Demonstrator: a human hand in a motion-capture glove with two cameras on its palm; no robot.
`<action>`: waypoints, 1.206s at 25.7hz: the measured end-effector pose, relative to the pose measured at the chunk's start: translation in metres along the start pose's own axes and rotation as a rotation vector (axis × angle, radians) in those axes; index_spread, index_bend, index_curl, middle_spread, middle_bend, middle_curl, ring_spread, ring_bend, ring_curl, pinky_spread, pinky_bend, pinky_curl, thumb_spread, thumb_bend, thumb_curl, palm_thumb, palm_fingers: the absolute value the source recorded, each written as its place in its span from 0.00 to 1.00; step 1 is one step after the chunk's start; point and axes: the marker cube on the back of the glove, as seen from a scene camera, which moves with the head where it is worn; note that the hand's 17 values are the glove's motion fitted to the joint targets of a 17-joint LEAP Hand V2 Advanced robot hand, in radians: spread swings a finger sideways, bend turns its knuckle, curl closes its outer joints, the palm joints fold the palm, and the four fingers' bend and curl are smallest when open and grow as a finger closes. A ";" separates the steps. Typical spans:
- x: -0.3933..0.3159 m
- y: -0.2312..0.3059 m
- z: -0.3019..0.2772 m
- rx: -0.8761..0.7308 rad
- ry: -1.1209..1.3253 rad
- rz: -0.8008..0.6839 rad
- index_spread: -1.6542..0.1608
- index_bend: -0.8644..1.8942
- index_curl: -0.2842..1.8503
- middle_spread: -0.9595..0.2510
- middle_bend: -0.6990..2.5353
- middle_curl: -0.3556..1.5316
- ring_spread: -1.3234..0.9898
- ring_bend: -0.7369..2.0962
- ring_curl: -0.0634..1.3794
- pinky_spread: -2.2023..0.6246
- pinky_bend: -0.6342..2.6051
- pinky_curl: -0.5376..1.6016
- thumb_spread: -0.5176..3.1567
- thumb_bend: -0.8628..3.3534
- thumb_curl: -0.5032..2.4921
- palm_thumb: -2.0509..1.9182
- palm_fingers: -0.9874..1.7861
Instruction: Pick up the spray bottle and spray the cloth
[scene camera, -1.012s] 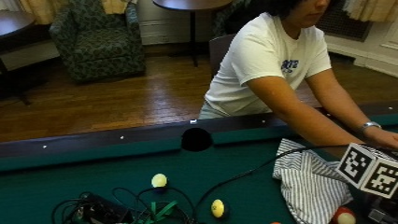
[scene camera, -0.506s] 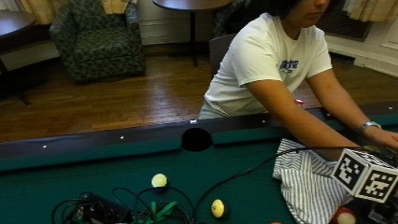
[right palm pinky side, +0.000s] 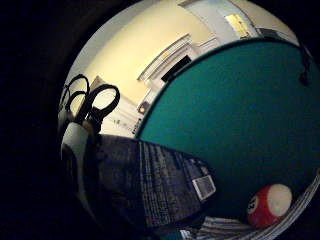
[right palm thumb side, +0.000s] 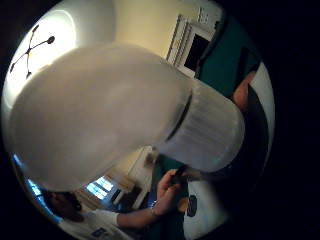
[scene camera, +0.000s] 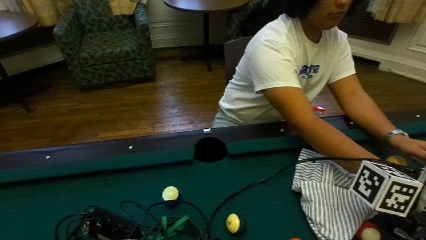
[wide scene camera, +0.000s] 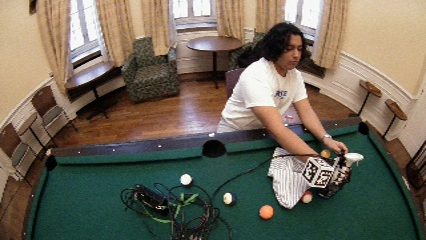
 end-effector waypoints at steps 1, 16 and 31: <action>0.000 0.001 0.000 0.001 0.003 0.004 0.75 0.40 0.38 0.60 0.38 0.44 0.46 0.45 0.33 0.67 0.33 0.43 0.27 0.19 0.43 0.73 0.82; 0.019 0.027 -0.020 -0.149 0.109 0.095 0.72 0.34 0.34 0.60 0.30 0.40 0.46 0.43 0.31 0.73 0.31 0.43 0.34 0.19 0.36 0.68 0.67; 0.026 0.061 -0.133 -0.389 0.336 0.022 0.68 0.36 0.27 0.62 0.27 0.38 0.47 0.37 0.27 0.80 0.30 0.42 0.36 0.19 0.32 0.63 0.47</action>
